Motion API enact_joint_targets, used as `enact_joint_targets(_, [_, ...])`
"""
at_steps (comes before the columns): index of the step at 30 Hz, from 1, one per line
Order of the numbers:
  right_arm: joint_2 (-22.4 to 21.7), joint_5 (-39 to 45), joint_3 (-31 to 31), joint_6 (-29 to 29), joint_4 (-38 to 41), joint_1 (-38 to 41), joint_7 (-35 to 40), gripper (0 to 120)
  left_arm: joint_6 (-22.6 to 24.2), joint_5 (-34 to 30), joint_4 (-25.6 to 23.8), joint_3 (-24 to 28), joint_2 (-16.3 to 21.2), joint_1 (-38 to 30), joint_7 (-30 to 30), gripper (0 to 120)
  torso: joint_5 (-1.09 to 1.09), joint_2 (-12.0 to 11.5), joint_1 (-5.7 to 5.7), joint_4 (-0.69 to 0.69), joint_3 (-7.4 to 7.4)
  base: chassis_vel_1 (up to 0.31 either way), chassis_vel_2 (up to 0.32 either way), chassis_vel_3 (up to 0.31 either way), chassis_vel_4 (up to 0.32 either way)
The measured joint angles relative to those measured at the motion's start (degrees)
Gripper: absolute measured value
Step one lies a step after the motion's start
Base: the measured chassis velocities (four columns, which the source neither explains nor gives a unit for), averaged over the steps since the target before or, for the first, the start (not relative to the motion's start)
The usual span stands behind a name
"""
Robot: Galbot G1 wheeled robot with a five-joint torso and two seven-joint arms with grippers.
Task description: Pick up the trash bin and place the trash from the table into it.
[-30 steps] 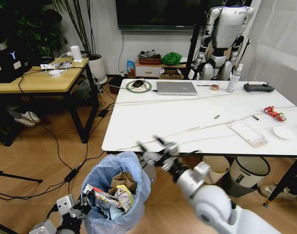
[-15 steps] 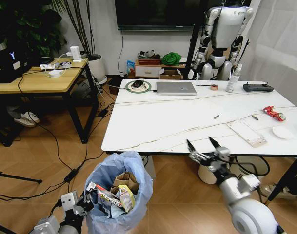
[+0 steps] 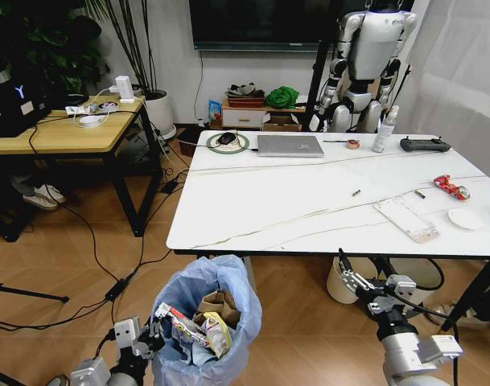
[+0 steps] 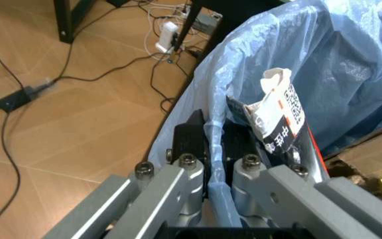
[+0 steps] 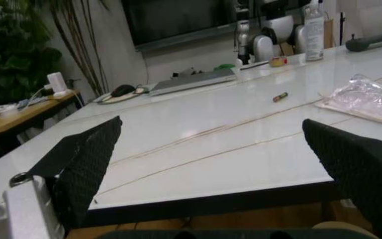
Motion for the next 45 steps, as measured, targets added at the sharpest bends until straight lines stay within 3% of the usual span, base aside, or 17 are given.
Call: enact_joint_targets(45, [1.39,-1.91,-0.34,3.32,-3.43,-0.32,-2.08,100,-0.55,1.52,0.97,2.86,-0.64,-0.08,0.54,0,0.02,-0.01,0.0,0.01,0.01,-0.118,-0.118,0.122,0.114])
